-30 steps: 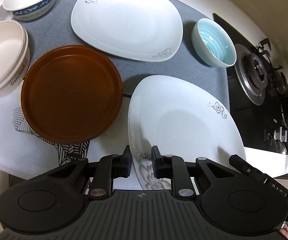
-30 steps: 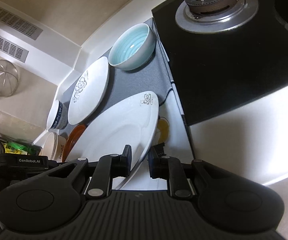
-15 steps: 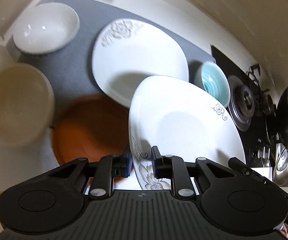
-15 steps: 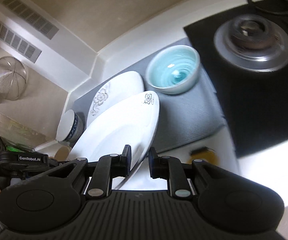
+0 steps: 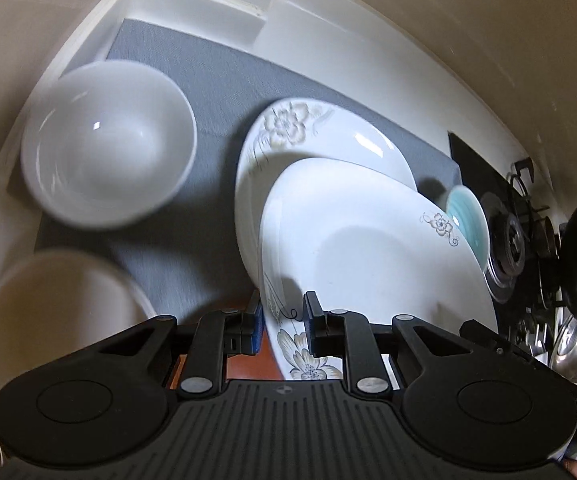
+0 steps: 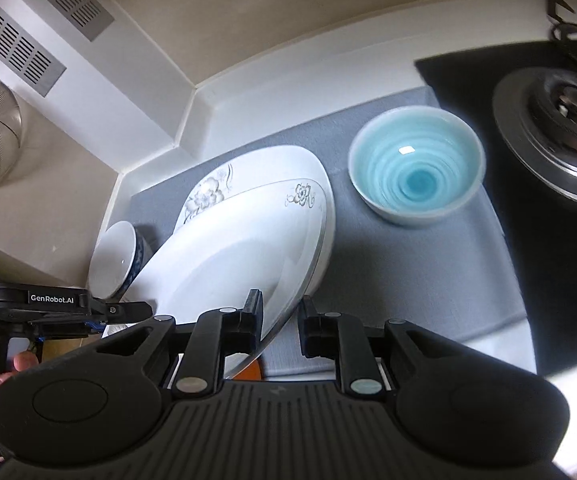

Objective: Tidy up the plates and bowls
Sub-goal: 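Lift the white plate with the left gripper onto the other white square plate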

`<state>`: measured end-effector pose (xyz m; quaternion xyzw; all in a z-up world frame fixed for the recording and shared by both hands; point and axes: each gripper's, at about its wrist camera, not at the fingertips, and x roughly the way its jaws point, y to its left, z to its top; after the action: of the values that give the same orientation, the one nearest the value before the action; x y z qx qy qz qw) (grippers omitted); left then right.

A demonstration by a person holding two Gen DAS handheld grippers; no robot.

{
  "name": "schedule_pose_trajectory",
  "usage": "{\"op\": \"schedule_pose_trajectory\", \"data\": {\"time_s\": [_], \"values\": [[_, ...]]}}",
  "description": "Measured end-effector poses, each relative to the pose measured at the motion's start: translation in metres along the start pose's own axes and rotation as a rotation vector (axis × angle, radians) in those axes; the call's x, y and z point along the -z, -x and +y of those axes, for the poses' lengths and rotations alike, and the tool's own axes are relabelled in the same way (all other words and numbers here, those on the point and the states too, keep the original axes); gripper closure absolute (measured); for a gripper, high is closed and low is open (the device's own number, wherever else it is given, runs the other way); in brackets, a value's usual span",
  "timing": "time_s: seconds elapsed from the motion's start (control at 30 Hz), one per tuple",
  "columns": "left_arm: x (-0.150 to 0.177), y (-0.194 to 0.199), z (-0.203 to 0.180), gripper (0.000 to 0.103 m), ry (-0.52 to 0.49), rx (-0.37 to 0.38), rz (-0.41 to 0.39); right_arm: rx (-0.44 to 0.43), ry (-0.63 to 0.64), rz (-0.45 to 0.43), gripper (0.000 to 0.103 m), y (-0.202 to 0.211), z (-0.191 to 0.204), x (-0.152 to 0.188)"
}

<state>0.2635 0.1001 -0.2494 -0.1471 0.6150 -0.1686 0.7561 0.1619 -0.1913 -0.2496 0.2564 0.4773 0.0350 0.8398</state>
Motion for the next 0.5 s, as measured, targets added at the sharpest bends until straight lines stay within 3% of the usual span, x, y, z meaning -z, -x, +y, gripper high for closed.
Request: {"op": "schedule_pose_trajectory", "data": {"time_s": [0.23,0.5], "values": [[-0.027,-0.015,-0.001,0.081,0.032,-0.082,-0.027,-0.035,0.062,0.062,0.083,-0.045,-0.004,-0.031],[-0.038,-0.024,-0.015,0.081,0.036,-0.165,-0.041,-0.078,0.109,0.143,0.081,-0.067,-0.016,-0.052]]}}
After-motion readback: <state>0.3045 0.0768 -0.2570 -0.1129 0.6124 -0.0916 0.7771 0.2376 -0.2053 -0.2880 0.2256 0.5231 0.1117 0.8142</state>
